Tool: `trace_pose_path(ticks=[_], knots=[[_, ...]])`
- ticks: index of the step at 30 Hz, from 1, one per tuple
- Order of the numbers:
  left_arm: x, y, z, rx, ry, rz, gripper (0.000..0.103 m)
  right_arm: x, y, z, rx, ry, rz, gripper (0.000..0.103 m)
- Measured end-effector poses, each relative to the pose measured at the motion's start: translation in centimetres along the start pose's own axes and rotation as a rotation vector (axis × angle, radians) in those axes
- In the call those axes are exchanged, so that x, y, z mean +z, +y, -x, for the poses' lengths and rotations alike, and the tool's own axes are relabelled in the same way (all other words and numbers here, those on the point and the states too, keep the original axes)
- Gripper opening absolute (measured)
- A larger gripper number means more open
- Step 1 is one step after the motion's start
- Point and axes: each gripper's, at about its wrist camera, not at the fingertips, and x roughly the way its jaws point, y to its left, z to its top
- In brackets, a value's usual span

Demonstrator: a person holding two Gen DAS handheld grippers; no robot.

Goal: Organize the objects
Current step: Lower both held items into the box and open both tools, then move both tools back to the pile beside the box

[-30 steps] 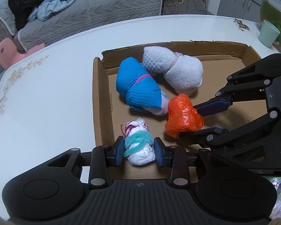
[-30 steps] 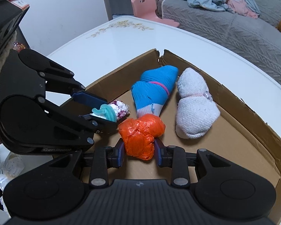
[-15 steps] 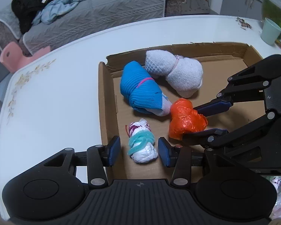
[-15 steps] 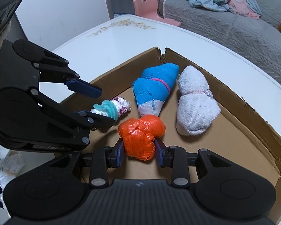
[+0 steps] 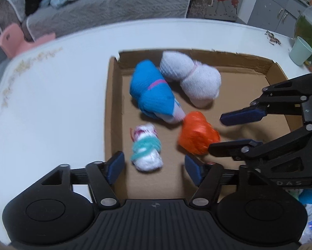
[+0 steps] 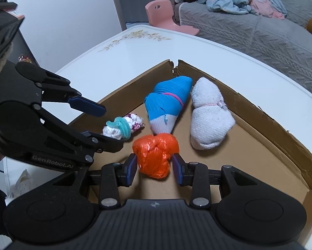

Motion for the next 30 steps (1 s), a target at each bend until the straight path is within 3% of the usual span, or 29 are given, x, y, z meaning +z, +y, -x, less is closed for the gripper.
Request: trace_pose_path(ticks=[2, 4, 7, 13, 18, 21, 23, 25, 30], knots=[[-0.3, -0.8, 0.0, 0.023, 0.014, -0.046, 0.076, -0.4, -0.1, 0.2, -0.006, 0.008, 0.003, 0.038], [-1.0, -1.8, 0.0, 0.033, 0.040, -0.095, 0.086, -0.7, -0.1, 0.3, -0.005, 0.014, 0.001, 0.037], [-2.3, -3.2, -0.3, 0.016, 0.089, -0.137, 0.085, -0.9, -0.3, 0.3, 0.001, 0.018, -0.012, 0.037], [-3.6, -3.1, 0.5, -0.006, 0.123, -0.049, 0.086, -1.2, -0.2, 1.4, 0.005, 0.003, -0.025, 0.037], [-3.5, -3.0, 2.6, -0.016, 0.070, -0.029, 0.086, -1.7, -0.4, 4.0, -0.018, -0.018, -0.085, 0.038], [-3.3, -3.0, 5.1, -0.028, 0.038, -0.020, 0.086, -2.6, -0.6, 6.5, -0.061, -0.019, -0.149, 0.052], [-3.3, -3.0, 7.2, -0.022, 0.013, -0.028, 0.088, -3.5, -0.6, 8.5, -0.105, -0.022, -0.182, 0.073], [-3.4, -2.7, 9.2, -0.008, -0.001, -0.019, 0.093, -4.6, -0.7, 10.7, -0.141, -0.052, -0.234, 0.083], [-5.6, -1.9, 11.5, 0.040, 0.055, 0.003, 0.094, -9.1, -1.4, 13.8, -0.167, -0.033, -0.478, 0.088]])
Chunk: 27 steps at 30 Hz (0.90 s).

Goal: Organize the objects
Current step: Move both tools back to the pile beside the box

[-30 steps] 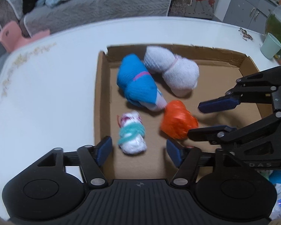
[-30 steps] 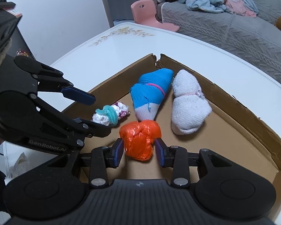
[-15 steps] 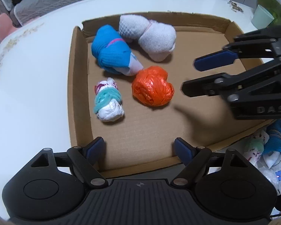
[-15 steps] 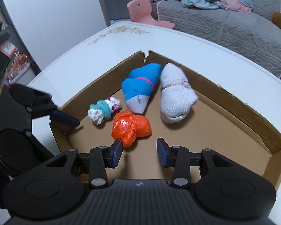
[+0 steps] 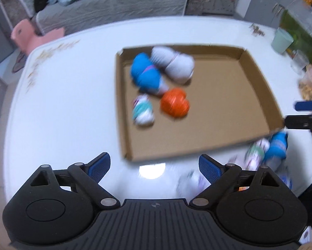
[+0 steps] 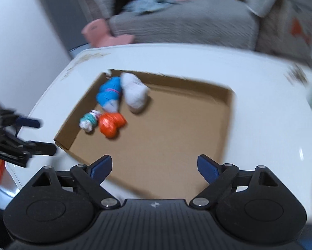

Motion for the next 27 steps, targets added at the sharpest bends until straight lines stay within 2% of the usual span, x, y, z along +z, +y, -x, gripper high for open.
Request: trace_pose_path(ticks=[2, 4, 9, 11, 16, 20, 27], knots=[[-1.4, 0.5, 0.2, 0.027, 0.032, 0.014, 0.096, -1.8, -1.0, 0.2, -0.010, 0.028, -0.080, 0.091], [-3.0, 1.2, 0.0, 0.036, 0.054, 0.061, 0.100, -3.1, -1.4, -0.2, -0.069, 0.065, -0.132, 0.091], [-6.8, 3.4, -2.4, -0.004, 0.122, 0.248, 0.099, -4.2, -1.9, -1.8, -0.157, 0.130, -0.230, 0.090], [-7.7, 3.8, -3.5, -0.016, 0.157, 0.294, 0.099, -4.2, -2.2, -2.4, -0.181, 0.133, -0.285, 0.090], [-8.9, 3.7, -4.1, 0.033, 0.138, 0.311, 0.099, -4.1, -2.6, -3.7, -0.196, 0.139, -0.401, 0.089], [-9.3, 3.6, -3.9, 0.037, 0.118, 0.353, 0.099, -4.7, -3.0, -4.4, -0.205, 0.165, -0.461, 0.087], [-9.6, 3.8, -3.7, 0.046, 0.077, 0.364, 0.099, -4.9, -3.5, -4.8, -0.175, 0.145, -0.552, 0.083]])
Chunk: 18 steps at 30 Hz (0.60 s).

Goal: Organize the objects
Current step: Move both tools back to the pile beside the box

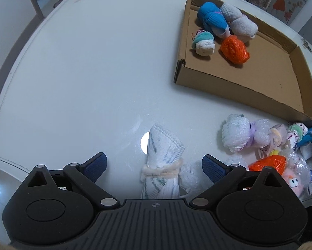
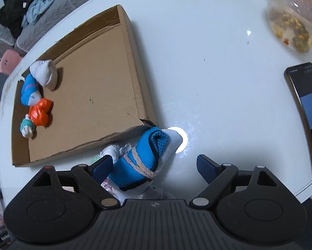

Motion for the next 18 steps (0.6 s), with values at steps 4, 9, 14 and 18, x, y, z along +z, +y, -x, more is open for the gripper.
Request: trace_pose_path(ticks=[4, 9, 14, 18], knots=[[-0.4, -0.1, 0.1, 0.015, -0.011, -0.002, 0.099, 0.2, 0.1, 0.5, 0.009, -0.041, -0.017, 0.083], [-1.0, 0.1, -0.1, 0.024, -0.017, 0.015, 0.100, 0.5, -0.1, -0.4, -0.012, -0.032, -0.044, 0.081], [-1.2, 0.0, -0.4, 0.037, -0.043, -0.001, 0.101, 0.3, 1.2, -2.0, -0.035, -0.013, -0.016, 0.069], [-1.2, 0.1, -0.9, 0.023, -0.040, 0.016, 0.102, 0.2, 1.9, -2.0, -0.036, -0.034, 0.027, 0.048]])
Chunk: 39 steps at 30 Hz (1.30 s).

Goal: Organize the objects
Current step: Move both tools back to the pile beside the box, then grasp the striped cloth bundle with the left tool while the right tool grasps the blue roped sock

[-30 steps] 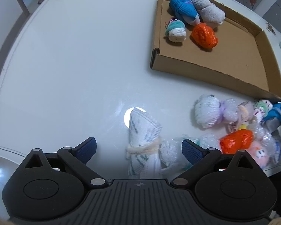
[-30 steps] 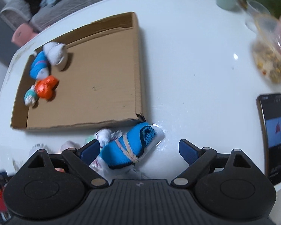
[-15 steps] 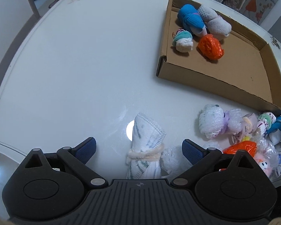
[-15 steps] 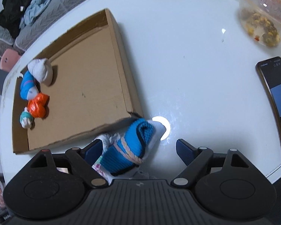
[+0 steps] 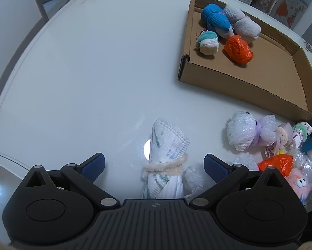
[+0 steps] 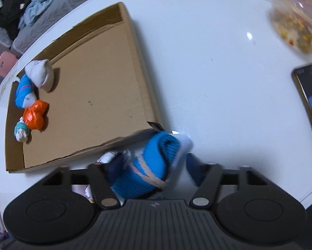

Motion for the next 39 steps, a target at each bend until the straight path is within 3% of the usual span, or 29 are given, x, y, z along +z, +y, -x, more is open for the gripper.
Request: trace_pose_path(ticks=[18, 23, 28, 34, 39], knots=[[-0.2, 0.8, 1.4, -0.100, -0.037, 0.057, 0.101, 0.0, -0.3, 2.1, 0.039, -0.063, 0.021, 0.038], [0.3, 0.6, 1.9, -0.180, -0.083, 0.080, 0.101, -0.2, -0.4, 2.1, 0.042, -0.043, 0.034, 0.037], [0.1, 0.4, 1.4, -0.140, -0.041, 0.051, 0.101, -0.4, -0.2, 1.8, 0.029, -0.027, 0.050, 0.037], [-0.4, 0.8, 0.2, -0.073, 0.024, 0.020, 0.101, -0.6, -0.2, 1.6, 0.011, -0.007, 0.051, 0.045], [-0.2, 0.9, 0.0, -0.070, 0.017, 0.005, 0.102, -0.7, -0.1, 1.4, 0.008, 0.010, 0.057, 0.046]])
